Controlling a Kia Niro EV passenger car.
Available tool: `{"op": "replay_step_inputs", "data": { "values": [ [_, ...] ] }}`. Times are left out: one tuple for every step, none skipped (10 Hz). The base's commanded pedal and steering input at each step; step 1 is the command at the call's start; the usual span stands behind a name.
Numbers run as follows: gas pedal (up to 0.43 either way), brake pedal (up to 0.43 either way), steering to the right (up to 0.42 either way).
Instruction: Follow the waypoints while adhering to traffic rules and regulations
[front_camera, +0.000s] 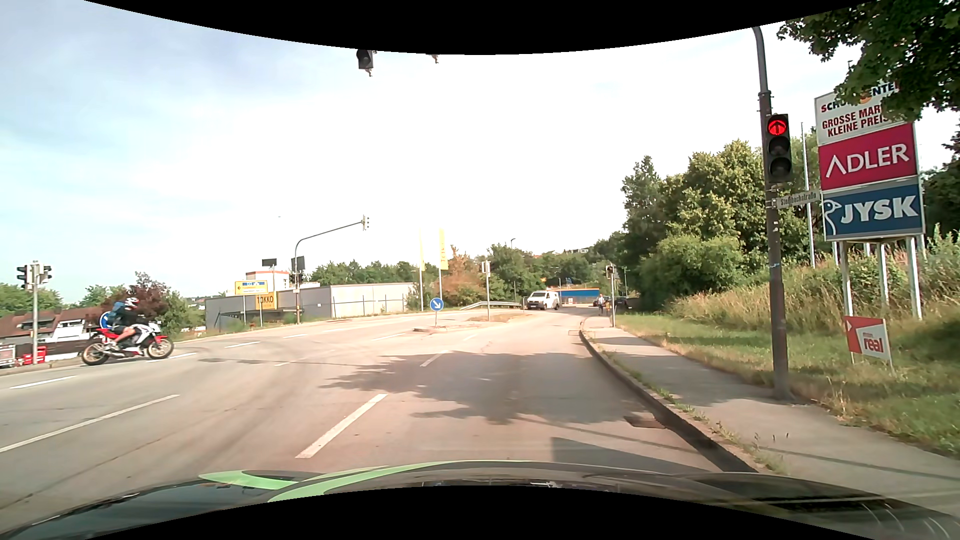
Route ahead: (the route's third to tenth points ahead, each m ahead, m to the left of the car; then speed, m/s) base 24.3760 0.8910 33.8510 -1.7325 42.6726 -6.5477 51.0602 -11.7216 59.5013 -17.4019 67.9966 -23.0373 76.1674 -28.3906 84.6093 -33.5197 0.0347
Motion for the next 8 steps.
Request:
{"op": "replay_step_inputs", "data": {
  "values": [
    [0.0, 0.28, 0.074],
    [0.0, 0.274, 0.074],
    [0.0, 0.274, 0.074],
    [0.0, 0.274, 0.074],
    [0.0, 0.274, 0.074],
    [0.0, 0.274, 0.074],
    [0.0, 0.274, 0.074],
    [0.0, 0.274, 0.074]
  ]
}}
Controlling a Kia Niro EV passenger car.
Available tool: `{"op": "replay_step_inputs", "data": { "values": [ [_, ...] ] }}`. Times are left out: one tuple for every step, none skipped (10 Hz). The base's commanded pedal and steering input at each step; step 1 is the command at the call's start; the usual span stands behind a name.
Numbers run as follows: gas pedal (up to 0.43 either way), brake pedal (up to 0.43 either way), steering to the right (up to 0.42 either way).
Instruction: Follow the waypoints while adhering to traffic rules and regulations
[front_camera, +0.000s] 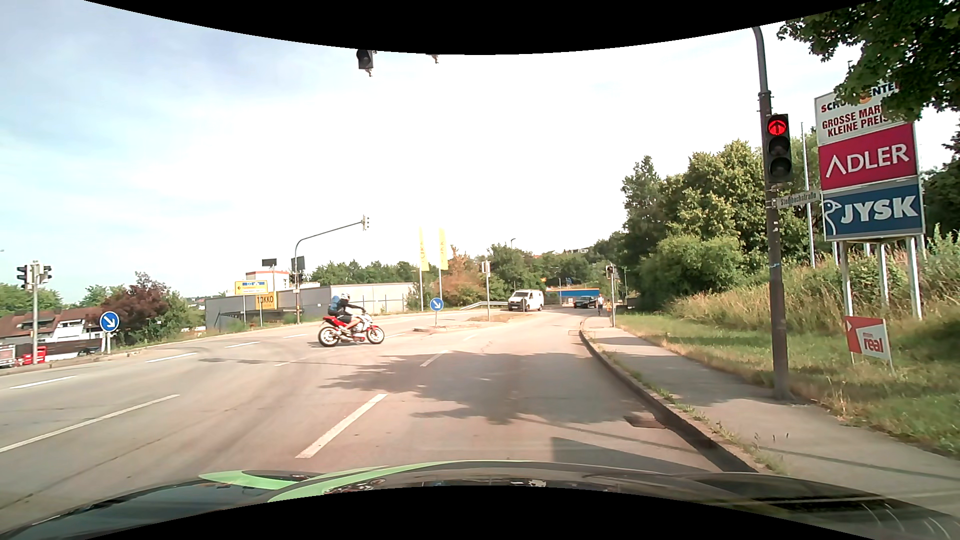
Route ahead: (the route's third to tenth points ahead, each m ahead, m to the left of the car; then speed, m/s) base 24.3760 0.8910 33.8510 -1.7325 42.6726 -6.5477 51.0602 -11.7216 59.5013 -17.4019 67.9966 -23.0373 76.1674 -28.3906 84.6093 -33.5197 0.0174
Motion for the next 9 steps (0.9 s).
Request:
{"op": "replay_step_inputs", "data": {
  "values": [
    [0.0, 0.274, 0.074],
    [0.0, 0.274, 0.074],
    [0.0, 0.274, 0.074],
    [0.0, 0.28, 0.074],
    [0.0, 0.274, 0.074],
    [0.0, 0.274, 0.074],
    [0.0, 0.274, 0.074],
    [0.0, 0.274, 0.074],
    [0.0, 0.274, 0.074]
  ]
}}
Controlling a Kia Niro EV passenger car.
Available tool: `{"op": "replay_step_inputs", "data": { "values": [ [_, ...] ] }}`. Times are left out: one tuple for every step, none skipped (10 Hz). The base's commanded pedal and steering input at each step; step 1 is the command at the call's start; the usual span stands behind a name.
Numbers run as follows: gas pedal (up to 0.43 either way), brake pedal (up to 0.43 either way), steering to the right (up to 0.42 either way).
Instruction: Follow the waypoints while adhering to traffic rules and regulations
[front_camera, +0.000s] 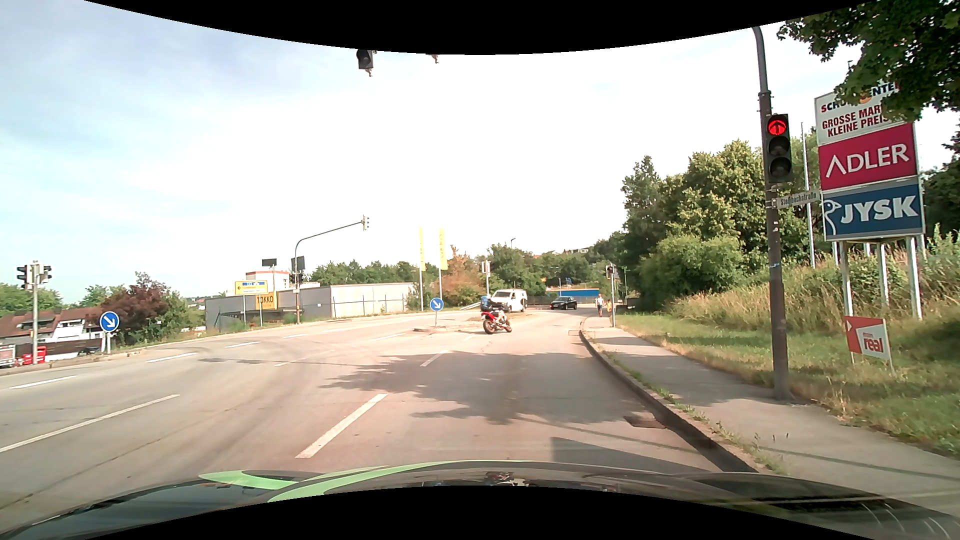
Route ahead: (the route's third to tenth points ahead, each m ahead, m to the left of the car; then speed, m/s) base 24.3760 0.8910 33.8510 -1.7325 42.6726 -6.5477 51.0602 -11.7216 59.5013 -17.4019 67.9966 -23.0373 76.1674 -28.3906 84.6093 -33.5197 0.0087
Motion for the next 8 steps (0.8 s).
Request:
{"op": "replay_step_inputs", "data": {
  "values": [
    [0.0, 0.274, 0.074],
    [0.0, 0.274, 0.074],
    [0.0, 0.274, 0.074],
    [0.0, 0.274, 0.074],
    [0.0, 0.274, 0.074],
    [0.0, 0.274, 0.074],
    [0.0, 0.274, 0.074],
    [0.0, 0.274, 0.074]
  ]
}}
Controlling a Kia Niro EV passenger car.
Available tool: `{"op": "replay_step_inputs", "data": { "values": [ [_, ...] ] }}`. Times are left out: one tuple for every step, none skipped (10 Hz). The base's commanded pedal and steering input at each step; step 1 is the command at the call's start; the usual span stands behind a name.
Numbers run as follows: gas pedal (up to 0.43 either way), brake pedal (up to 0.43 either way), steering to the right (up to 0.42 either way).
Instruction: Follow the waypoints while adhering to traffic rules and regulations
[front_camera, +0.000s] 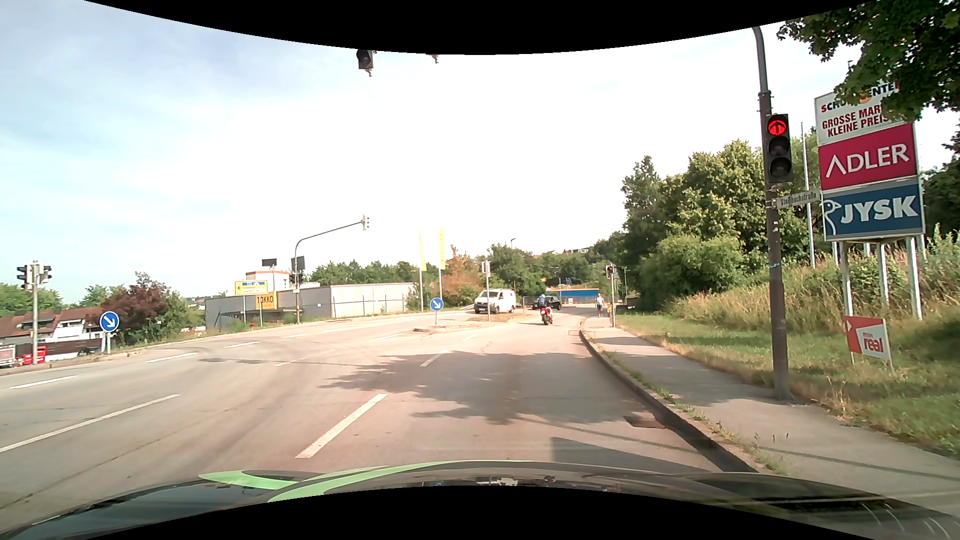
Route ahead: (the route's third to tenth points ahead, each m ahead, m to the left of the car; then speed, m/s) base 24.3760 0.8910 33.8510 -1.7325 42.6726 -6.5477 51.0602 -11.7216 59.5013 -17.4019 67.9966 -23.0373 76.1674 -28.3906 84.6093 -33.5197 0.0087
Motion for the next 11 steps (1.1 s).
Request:
{"op": "replay_step_inputs", "data": {
  "values": [
    [0.0, 0.274, 0.074],
    [0.0, 0.274, 0.074],
    [0.0, 0.274, 0.074],
    [0.0, 0.274, 0.074],
    [0.0, 0.274, 0.074],
    [0.0, 0.28, 0.074],
    [0.0, 0.274, 0.074],
    [0.0, 0.28, 0.074],
    [0.0, 0.274, 0.074],
    [0.0, 0.274, 0.074],
    [0.0, 0.274, 0.074]
  ]
}}
